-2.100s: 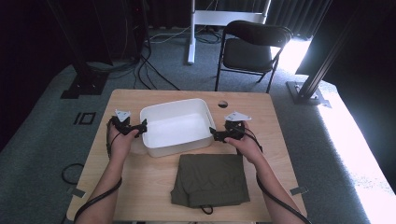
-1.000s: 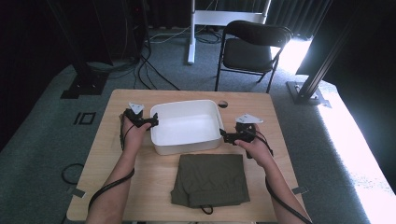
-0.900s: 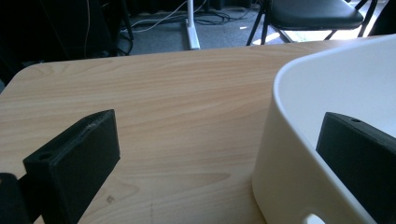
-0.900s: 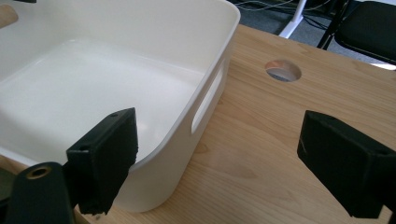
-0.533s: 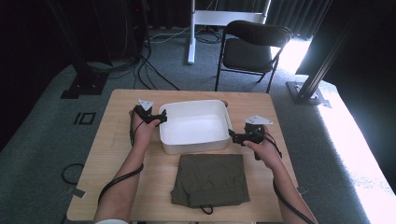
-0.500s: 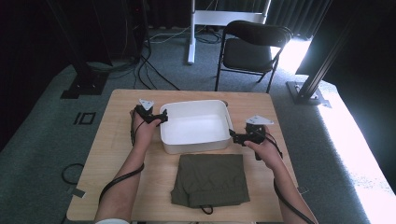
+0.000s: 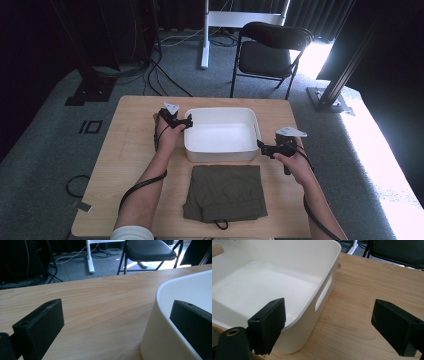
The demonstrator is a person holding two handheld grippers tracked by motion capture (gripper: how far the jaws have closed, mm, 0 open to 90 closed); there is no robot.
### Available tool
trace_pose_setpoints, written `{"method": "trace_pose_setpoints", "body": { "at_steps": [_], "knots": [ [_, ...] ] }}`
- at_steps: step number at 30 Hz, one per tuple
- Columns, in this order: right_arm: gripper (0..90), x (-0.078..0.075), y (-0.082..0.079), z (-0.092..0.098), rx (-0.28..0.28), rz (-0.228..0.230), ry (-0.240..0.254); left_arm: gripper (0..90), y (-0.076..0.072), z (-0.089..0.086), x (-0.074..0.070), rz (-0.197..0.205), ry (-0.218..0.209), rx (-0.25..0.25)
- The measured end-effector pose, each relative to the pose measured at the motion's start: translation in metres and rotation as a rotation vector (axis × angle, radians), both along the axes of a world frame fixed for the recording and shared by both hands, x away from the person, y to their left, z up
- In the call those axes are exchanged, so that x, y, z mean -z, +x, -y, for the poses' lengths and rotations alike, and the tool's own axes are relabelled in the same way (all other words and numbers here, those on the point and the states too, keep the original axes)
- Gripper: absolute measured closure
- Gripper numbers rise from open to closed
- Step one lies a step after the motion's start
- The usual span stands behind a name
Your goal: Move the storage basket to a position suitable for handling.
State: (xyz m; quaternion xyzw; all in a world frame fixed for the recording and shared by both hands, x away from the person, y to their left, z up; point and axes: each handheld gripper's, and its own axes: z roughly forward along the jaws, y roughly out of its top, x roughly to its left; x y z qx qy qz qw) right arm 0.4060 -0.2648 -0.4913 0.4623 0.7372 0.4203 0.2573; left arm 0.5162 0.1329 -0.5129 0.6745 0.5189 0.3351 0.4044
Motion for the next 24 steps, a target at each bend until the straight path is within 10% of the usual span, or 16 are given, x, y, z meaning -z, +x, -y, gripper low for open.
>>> {"method": "trace_pose_setpoints", "body": {
  "at_steps": [24],
  "knots": [
    [12.1, 0.002, -0.014, 0.029, 0.064, -0.004, 0.025, 1.1, 0.016, 0.036, -0.002, -0.022, 0.018, 0.050]
  ]
}}
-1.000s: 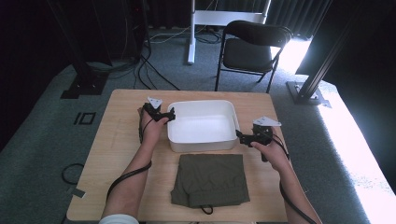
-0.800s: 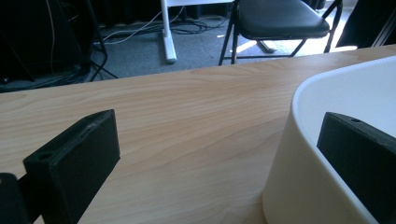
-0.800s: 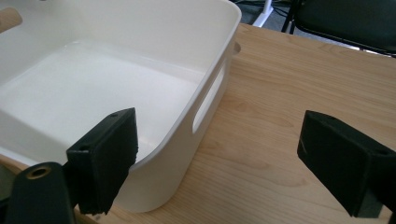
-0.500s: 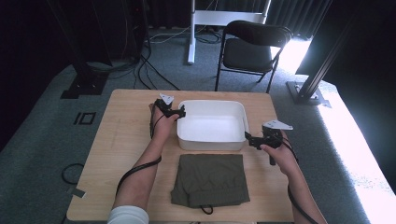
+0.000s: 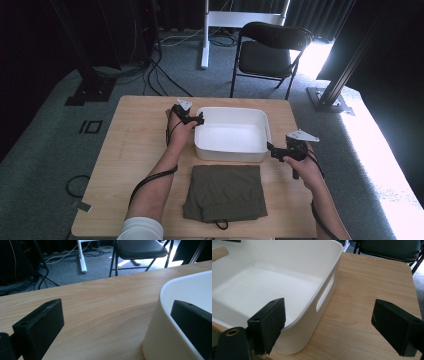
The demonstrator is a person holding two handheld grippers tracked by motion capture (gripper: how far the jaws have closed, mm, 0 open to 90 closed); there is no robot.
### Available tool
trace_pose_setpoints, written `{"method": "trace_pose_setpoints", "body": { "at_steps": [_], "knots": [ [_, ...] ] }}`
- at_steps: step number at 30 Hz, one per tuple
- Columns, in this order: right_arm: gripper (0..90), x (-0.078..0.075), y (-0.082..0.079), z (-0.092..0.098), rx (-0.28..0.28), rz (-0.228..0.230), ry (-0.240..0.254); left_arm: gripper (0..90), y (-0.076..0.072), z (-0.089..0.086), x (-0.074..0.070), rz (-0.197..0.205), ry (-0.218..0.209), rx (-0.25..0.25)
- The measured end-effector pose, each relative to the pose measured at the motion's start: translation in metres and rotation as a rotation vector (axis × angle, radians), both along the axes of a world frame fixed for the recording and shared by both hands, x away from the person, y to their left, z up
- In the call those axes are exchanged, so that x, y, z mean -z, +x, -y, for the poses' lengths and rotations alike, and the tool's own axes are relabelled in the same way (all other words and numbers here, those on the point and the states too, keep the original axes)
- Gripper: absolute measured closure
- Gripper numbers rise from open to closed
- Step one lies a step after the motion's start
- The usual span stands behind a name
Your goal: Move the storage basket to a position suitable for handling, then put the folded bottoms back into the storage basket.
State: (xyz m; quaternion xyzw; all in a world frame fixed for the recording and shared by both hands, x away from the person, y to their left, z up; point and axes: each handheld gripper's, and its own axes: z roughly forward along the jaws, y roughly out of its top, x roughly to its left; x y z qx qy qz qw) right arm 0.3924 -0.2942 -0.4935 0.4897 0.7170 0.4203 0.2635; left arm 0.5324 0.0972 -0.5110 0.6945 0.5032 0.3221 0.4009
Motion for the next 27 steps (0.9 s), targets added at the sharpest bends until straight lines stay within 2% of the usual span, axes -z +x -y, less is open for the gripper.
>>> {"method": "trace_pose_setpoints", "body": {
  "at_steps": [4, 7, 8, 11, 15, 20, 23, 25, 27],
  "knots": [
    [12.1, 0.001, 0.001, 0.001, -0.002, 0.000, 0.025, 1.1, 0.001, 0.000, -0.001, -0.016, -0.003, 0.001],
    [12.1, 0.000, 0.003, 0.000, -0.011, -0.001, 0.010, 1.1, 0.000, 0.001, -0.005, -0.025, 0.021, 0.019],
    [12.1, -0.001, 0.004, -0.001, -0.012, 0.005, 0.009, 1.1, 0.000, 0.001, -0.007, -0.021, 0.018, 0.020],
    [12.1, -0.006, 0.004, -0.004, -0.011, 0.017, 0.052, 1.1, -0.002, 0.000, -0.014, -0.018, 0.006, 0.031],
    [12.2, -0.011, 0.006, -0.009, -0.025, 0.029, 0.057, 1.1, -0.006, -0.002, -0.025, -0.007, -0.006, 0.046],
    [12.6, -0.017, 0.006, -0.013, -0.029, 0.033, 0.098, 1.1, -0.019, -0.006, -0.037, -0.037, -0.006, 0.084],
    [12.7, -0.020, 0.003, -0.014, -0.038, 0.040, 0.100, 1.1, -0.031, -0.009, -0.046, -0.032, -0.003, 0.122],
    [13.0, -0.022, 0.001, -0.017, -0.047, 0.041, 0.097, 1.1, -0.037, -0.012, -0.051, -0.037, -0.009, 0.136],
    [13.1, -0.025, -0.001, -0.019, -0.063, 0.043, 0.086, 1.1, -0.044, -0.016, -0.056, -0.025, -0.015, 0.146]
  ]
}}
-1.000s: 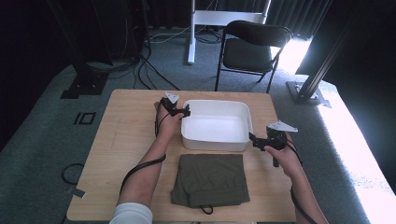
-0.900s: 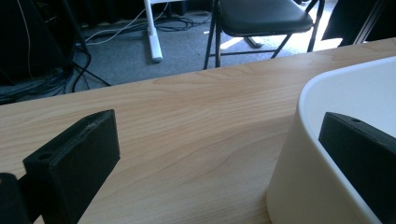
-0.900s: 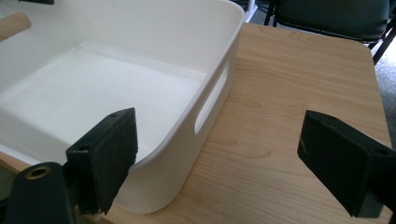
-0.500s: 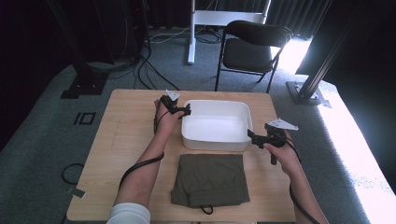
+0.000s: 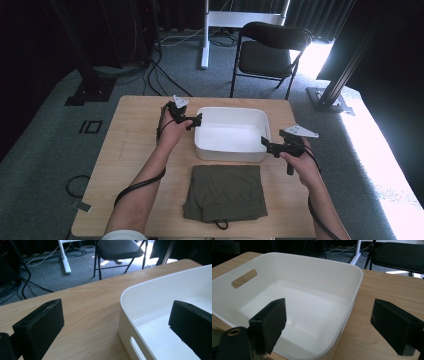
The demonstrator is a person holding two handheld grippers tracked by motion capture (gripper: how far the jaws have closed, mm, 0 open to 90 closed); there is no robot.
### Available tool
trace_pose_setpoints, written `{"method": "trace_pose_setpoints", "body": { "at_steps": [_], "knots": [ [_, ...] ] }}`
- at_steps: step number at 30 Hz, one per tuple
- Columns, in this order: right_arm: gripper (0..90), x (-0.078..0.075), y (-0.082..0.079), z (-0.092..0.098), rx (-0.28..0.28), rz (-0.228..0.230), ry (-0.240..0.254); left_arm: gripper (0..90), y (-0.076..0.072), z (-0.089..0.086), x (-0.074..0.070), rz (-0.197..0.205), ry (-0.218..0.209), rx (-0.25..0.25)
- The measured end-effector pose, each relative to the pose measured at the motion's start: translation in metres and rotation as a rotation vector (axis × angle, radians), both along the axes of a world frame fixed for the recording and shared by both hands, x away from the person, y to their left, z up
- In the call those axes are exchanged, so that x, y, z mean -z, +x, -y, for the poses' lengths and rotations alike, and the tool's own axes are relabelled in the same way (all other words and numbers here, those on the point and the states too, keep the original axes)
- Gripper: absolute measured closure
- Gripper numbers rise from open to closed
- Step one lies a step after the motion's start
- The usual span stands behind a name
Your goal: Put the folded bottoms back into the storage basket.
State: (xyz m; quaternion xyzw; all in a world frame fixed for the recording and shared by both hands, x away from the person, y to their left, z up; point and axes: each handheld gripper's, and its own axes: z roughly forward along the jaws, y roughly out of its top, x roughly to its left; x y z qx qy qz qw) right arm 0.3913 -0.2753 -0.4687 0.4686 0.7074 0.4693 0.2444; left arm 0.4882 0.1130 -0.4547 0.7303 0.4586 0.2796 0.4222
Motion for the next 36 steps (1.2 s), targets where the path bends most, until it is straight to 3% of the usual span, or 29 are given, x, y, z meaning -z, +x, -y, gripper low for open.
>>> {"method": "trace_pose_setpoints", "body": {
  "at_steps": [4, 11, 13, 27, 29, 34, 36],
  "knots": [
    [12.5, -0.004, -0.005, -0.003, -0.004, -0.006, 0.025, 1.1, -0.014, -0.006, -0.008, 0.003, -0.001, 0.039],
    [12.6, -0.009, -0.014, -0.006, -0.011, 0.006, 0.024, 1.1, -0.041, -0.012, -0.013, -0.031, -0.067, 0.124],
    [12.5, -0.010, -0.016, -0.005, -0.010, 0.005, 0.026, 1.1, -0.047, -0.012, -0.014, -0.033, -0.057, 0.147],
    [12.6, -0.015, -0.036, -0.005, -0.017, 0.013, 0.016, 1.1, -0.093, -0.017, -0.024, -0.041, -0.062, 0.219],
    [12.6, -0.015, -0.040, -0.006, -0.024, 0.022, 0.016, 1.1, -0.098, -0.017, -0.022, -0.027, -0.059, 0.222],
    [12.6, -0.013, -0.053, -0.009, -0.043, 0.032, 0.025, 1.1, -0.108, -0.017, -0.016, -0.048, -0.084, 0.243],
    [12.6, -0.010, -0.057, -0.010, -0.052, 0.033, 0.027, 1.2, -0.114, -0.016, -0.012, -0.053, -0.076, 0.257]
  ]
}}
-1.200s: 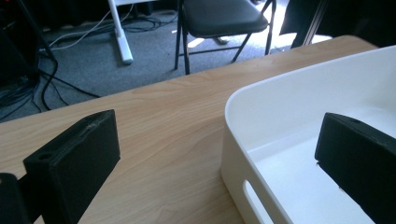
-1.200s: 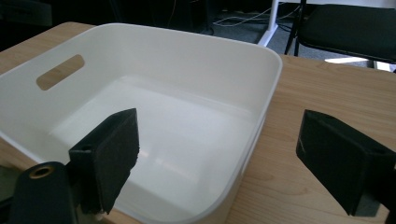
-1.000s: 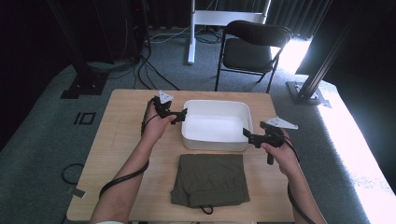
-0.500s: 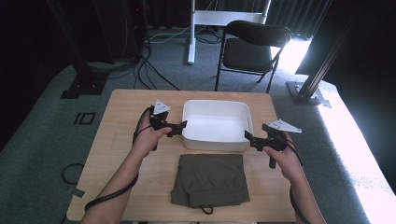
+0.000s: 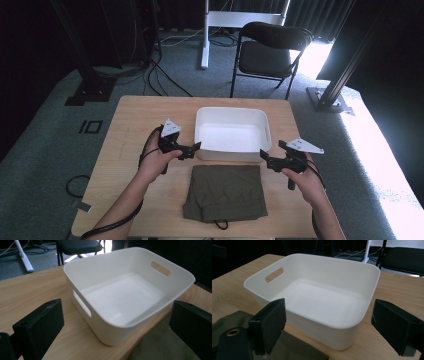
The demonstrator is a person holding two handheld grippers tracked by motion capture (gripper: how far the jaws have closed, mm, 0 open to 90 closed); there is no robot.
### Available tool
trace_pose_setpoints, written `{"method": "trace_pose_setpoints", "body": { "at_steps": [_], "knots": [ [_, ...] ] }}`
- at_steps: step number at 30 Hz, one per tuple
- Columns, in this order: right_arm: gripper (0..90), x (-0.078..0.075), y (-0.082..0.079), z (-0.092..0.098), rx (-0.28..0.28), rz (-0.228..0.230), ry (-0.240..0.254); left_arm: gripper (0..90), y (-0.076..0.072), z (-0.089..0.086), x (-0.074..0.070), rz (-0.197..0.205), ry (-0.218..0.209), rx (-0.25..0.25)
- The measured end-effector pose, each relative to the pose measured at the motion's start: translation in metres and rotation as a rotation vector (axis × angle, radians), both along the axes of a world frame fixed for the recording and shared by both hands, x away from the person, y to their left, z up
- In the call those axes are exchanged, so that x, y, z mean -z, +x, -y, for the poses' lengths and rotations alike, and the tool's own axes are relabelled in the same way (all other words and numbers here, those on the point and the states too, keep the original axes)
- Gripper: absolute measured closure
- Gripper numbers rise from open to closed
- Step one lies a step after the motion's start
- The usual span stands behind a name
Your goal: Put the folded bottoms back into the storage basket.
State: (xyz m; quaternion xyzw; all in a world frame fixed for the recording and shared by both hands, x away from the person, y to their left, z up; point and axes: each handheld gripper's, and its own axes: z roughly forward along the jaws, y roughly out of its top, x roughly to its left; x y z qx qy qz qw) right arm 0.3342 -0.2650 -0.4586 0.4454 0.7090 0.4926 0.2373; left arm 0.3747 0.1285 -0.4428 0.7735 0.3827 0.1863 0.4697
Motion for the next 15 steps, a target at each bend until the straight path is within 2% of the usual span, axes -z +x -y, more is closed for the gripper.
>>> {"method": "trace_pose_setpoints", "body": {
  "at_steps": [5, 7, 11, 13, 15],
  "knots": [
    [12.6, 0.009, -0.010, -0.005, -0.019, -0.005, -0.011, 1.1, -0.013, 0.005, 0.009, -0.019, -0.006, 0.029],
    [12.6, 0.018, -0.015, -0.009, -0.037, -0.019, -0.018, 1.1, -0.022, 0.009, 0.016, -0.029, 0.007, 0.048],
    [12.6, 0.029, -0.020, -0.013, -0.046, -0.041, -0.025, 1.1, -0.030, 0.012, 0.022, -0.037, 0.014, 0.054],
    [12.6, 0.035, -0.021, -0.015, -0.051, -0.056, -0.023, 1.1, -0.034, 0.012, 0.025, -0.037, 0.033, 0.054],
    [12.6, 0.040, -0.023, -0.017, -0.059, -0.069, -0.020, 1.1, -0.038, 0.012, 0.029, -0.056, 0.026, 0.058]
  ]
}}
